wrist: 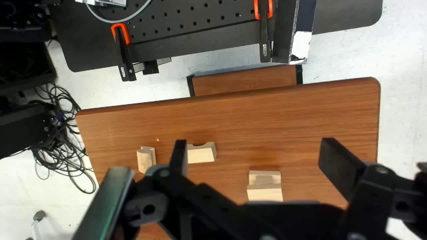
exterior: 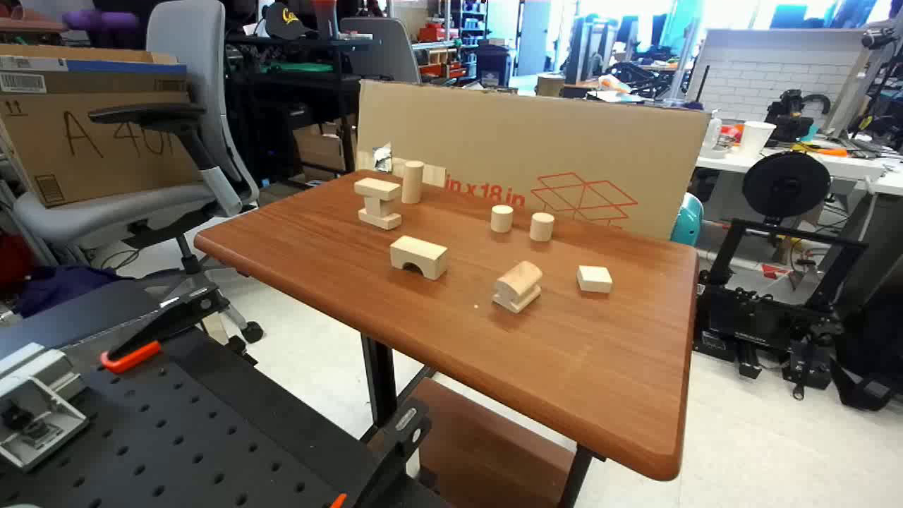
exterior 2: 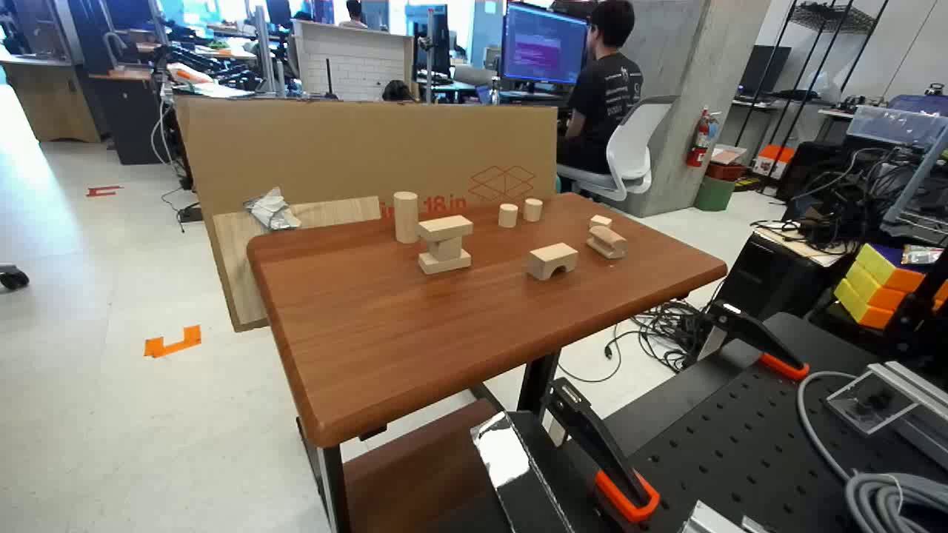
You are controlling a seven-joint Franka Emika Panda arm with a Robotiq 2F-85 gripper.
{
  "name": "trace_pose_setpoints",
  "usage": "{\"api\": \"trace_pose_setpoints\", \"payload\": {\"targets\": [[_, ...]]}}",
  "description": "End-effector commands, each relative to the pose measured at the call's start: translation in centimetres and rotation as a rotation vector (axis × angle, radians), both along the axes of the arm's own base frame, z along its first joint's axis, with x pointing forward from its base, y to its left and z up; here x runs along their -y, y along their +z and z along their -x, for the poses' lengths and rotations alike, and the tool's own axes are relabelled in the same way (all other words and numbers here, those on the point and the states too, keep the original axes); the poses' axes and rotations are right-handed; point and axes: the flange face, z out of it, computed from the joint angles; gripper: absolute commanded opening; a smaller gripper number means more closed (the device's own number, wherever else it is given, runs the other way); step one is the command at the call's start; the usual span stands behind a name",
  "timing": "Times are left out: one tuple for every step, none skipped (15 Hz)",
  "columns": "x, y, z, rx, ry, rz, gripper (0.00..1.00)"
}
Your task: Put the rectangular block on the built tower
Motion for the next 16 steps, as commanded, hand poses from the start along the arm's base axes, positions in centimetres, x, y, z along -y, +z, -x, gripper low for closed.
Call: {"api": "trace_pose_setpoints", "payload": {"targets": [[0.0,0.0,0.0,-0.001,0.0,0.0,1.0],[0.0,0.0,0.0,-0.001,0.0,0.0,1.0],[0.0,0.0,0.0,-0.001,0.0,0.0,1.0],[0.0,0.0,0.0,-0.001,0.0,0.0,1.0],[0.0,0.0,0.0,-0.001,0.0,0.0,1.0],[0.2,0.1,-0.3,-0.002,0.0,-0.005,1.0],[0.6,0.3,-0.6,0.0,0.0,-0.012,1.0],[1.2,0.4,-1.1,-0.004,-0.004,-0.021,1.0],[1.9,0.4,-1.6,-0.011,-0.006,-0.029,1.0],[2.8,0.4,-2.2,-0.019,-0.004,-0.035,1.0],[3.6,0.3,-2.8,-0.024,0.002,-0.046,1.0],[4.6,0.2,-3.6,-0.03,0.015,-0.058,1.0],[5.6,0.0,-4.3,-0.037,0.029,-0.072,1.0],[6.4,-0.4,-5.1,-0.048,0.048,-0.086,1.0],[7.3,-0.9,-5.8,-0.055,0.065,-0.099,1.0],[8.1,-1.5,-6.5,-0.065,0.086,-0.109,1.0]]}}
